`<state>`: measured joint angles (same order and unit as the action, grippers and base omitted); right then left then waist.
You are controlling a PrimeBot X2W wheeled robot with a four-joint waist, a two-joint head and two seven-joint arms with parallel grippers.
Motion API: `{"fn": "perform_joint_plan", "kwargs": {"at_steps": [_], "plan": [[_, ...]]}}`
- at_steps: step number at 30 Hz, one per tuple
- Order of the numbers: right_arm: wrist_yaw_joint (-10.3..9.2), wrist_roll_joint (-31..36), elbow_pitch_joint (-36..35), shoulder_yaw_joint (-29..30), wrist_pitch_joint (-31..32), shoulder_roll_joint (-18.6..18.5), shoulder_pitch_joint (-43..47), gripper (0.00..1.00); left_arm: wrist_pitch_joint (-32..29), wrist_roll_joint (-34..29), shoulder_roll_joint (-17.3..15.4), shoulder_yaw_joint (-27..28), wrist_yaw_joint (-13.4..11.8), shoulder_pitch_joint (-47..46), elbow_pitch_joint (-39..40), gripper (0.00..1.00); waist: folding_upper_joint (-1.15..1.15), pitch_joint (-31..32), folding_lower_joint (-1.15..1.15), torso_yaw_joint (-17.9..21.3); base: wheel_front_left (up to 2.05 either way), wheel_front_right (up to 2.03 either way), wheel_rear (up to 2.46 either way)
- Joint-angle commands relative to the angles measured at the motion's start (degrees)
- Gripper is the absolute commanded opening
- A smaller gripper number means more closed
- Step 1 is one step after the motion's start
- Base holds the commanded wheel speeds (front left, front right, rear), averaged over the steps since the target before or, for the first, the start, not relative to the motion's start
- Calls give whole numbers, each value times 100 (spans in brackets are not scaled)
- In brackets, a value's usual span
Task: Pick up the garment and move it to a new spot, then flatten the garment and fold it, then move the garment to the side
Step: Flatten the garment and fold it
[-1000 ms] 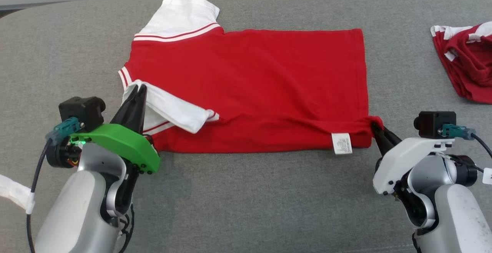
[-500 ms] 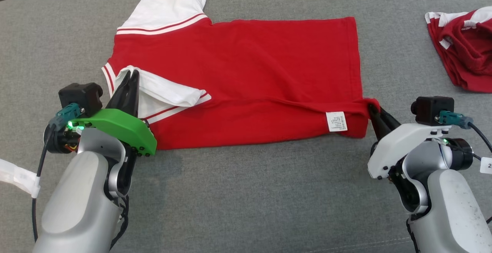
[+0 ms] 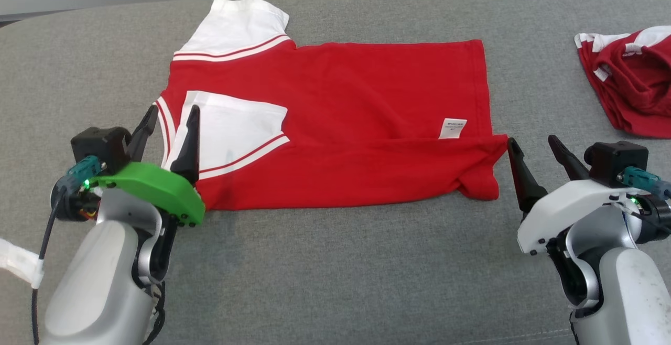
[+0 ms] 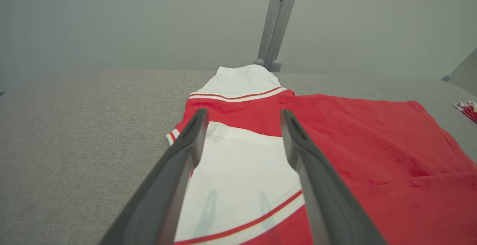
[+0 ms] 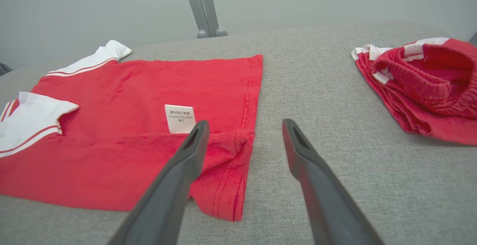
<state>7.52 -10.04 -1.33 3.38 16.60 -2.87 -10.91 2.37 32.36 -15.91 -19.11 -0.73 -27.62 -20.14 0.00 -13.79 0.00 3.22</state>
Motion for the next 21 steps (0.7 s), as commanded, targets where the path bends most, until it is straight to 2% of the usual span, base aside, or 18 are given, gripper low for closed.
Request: {"fn": "perform_joint_plan", "kwargs": {"at_steps": [1, 9, 14, 21], "plan": [[-7, 110, -115, 13, 71, -8, 156, 100, -88, 75, -123, 35, -49, 210, 116, 100, 0, 107, 0, -50, 0, 0, 0], [-7, 212, -550, 80, 453, -8, 854, 100, -955, 458, -513, 219, -450, 1319, 955, 100, 0, 368, 0, -212, 0, 0, 0], [-7, 148, -515, 92, 486, -7, 1088, 100, -1326, 817, -441, 351, -690, 1798, 1179, 100, 0, 336, 0, -236, 0, 0, 0], [-7, 105, -433, -108, 480, -6, 915, 100, -1446, 1072, -285, 412, -729, 1737, 949, 100, 0, 78, 0, -57, 0, 0, 0]]}}
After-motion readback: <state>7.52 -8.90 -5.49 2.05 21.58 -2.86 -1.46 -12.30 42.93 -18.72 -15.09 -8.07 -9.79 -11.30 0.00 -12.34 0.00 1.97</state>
